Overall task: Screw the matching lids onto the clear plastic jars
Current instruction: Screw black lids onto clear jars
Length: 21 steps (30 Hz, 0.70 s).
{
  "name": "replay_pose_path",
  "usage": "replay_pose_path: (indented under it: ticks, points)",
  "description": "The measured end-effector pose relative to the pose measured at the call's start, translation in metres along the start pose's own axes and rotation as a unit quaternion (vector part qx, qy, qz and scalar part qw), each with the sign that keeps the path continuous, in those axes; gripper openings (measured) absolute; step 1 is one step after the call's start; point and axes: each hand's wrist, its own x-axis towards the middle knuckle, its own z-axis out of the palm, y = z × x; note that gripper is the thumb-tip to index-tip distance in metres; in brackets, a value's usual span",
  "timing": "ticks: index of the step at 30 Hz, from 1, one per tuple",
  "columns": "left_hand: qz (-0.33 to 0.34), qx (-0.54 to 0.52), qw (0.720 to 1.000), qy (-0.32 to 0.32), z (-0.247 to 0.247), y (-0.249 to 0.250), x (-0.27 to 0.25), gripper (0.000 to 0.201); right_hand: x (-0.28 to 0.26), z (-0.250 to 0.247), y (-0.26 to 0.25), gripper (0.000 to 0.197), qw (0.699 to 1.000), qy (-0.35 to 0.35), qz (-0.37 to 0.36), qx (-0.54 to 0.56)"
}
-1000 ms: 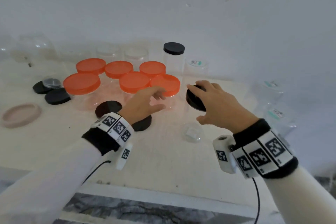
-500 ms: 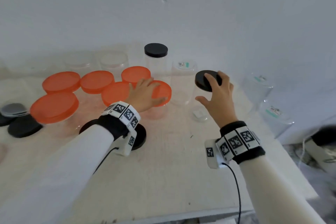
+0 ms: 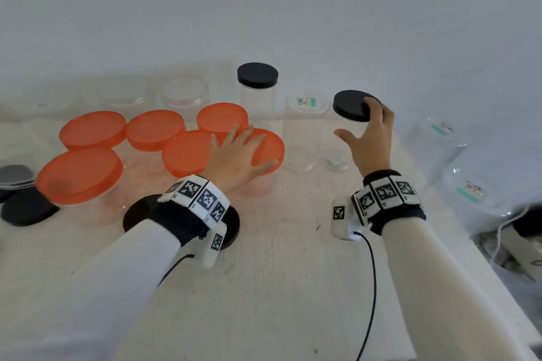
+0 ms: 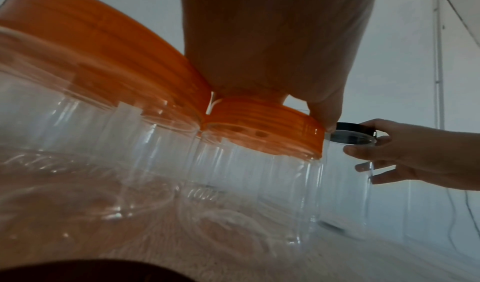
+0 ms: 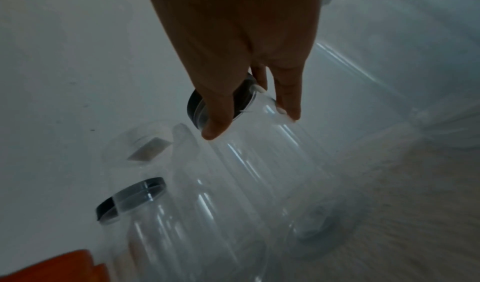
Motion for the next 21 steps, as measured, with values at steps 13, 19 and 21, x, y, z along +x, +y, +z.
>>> replay_pose_path:
  ticks: [13, 19, 21]
  points:
    - [-0.005, 0.009, 1.0, -0.003, 0.002, -0.001, 0.0, 0.077, 0.052, 0.026, 0.006, 0.065, 0.997, 0.0, 0.022, 0.073]
    - [-0.006, 0.017, 1.0, 0.001, 0.002, -0.001, 0.0, 0.074, 0.07, 0.036, 0.002, 0.065, 0.997, -0.033, 0.02, 0.066]
    - [-0.006, 0.022, 1.0, -0.001, 0.002, -0.001, 0.001, 0.073, 0.074, 0.037, 0.002, 0.066, 0.997, -0.044, 0.016, 0.062]
